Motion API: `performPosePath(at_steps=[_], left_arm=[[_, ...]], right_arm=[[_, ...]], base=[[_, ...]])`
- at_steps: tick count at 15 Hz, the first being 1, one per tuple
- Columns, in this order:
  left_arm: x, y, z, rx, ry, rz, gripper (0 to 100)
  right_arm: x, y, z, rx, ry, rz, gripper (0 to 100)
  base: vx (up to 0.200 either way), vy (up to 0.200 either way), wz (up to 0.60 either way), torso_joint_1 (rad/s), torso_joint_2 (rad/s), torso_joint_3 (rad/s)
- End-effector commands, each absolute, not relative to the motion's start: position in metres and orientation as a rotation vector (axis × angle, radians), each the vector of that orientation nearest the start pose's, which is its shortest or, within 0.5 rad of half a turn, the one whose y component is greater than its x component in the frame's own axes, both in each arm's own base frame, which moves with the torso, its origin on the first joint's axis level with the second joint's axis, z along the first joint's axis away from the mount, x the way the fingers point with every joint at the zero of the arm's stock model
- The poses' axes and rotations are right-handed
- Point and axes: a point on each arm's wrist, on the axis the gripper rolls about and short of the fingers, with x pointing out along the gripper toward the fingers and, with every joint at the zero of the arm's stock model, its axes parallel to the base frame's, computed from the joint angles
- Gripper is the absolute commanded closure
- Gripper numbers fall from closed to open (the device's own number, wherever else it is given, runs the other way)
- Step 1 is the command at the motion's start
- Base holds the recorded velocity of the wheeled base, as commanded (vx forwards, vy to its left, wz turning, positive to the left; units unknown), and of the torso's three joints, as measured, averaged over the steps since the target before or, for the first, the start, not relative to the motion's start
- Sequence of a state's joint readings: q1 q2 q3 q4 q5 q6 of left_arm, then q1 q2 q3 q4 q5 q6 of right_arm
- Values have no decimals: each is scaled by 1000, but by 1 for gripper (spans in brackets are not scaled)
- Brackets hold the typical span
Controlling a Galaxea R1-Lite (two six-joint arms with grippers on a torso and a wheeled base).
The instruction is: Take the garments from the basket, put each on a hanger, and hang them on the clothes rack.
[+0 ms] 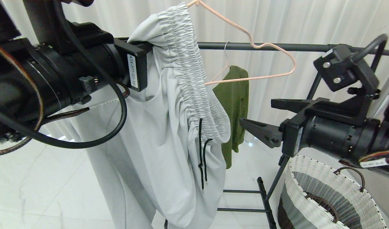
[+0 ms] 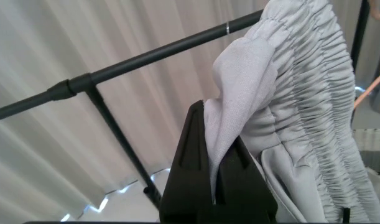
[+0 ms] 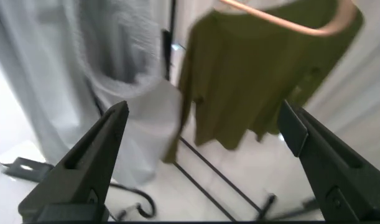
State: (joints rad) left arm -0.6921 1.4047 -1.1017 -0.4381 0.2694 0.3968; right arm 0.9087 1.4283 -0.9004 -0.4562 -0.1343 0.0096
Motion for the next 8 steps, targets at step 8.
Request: performPosePath(at_steps=[8], left_arm=[[181, -155, 344, 298, -266, -423, 100]], right_arm=[[198, 249, 224, 39, 173, 620, 0]], base=[[0, 0, 0, 0, 0, 0]])
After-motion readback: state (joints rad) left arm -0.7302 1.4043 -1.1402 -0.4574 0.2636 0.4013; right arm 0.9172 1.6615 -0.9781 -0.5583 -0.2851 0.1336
